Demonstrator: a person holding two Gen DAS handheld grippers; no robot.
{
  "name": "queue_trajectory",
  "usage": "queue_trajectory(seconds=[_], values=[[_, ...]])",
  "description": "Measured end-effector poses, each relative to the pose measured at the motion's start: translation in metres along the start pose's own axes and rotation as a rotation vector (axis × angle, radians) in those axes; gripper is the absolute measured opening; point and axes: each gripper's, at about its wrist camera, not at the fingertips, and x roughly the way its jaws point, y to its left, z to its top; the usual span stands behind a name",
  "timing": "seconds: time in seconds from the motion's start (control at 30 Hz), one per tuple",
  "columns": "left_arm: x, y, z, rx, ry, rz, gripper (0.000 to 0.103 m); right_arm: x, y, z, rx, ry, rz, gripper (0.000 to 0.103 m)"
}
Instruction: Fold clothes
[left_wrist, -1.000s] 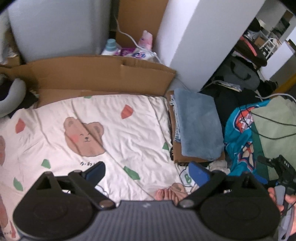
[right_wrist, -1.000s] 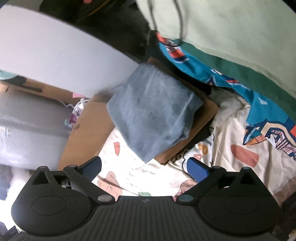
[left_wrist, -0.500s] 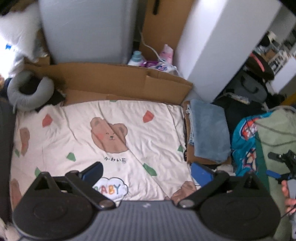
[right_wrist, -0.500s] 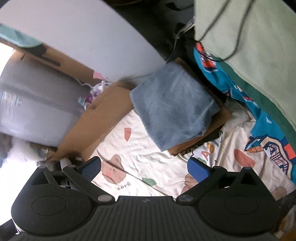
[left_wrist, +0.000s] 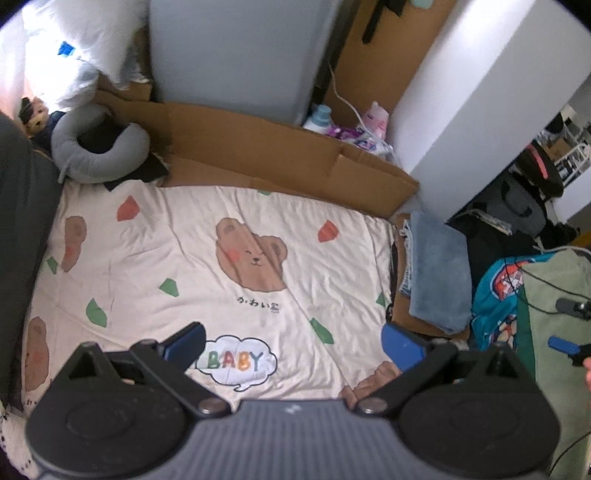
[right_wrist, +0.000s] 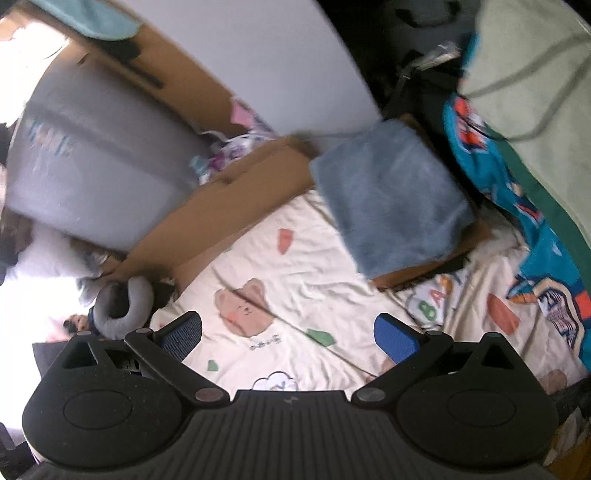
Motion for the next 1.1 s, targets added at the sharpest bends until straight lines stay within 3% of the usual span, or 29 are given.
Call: queue_trajectory(seconds=[0.13, 0.4, 0.57, 0.83, 1.1], values=[[-0.009, 0.023, -0.01, -0.008, 0.002, -0.019, 0.102, 0.0, 0.036, -0.003, -0.049, -0.003, -0.001, 0.102], [-0.02, 0.065, -0.033, -0.037, 0.008, 0.025, 0.102, 0.024, 0.072, -0.031, -0.176, 0.037, -0.066, 0.102], [-0.033, 0.078, -0.049, -0.123, -0.102, 0.1, 0.103, 0.036, 0.091, -0.054, -0.268, 0.061, -0.103, 0.102], [-0.042, 0.066, -0.073, -0.115, -0.174, 0.11, 0.103, 0.047, 0.112, -0.088, -0.389, 0.104, -0.111, 0.102], [-0.027, 0.054, -0.107, -0.178, -0.161, 0.11, 0.1, 0.051, 0.116, -0.116, -0.469, 0.124, -0.13, 0.102]])
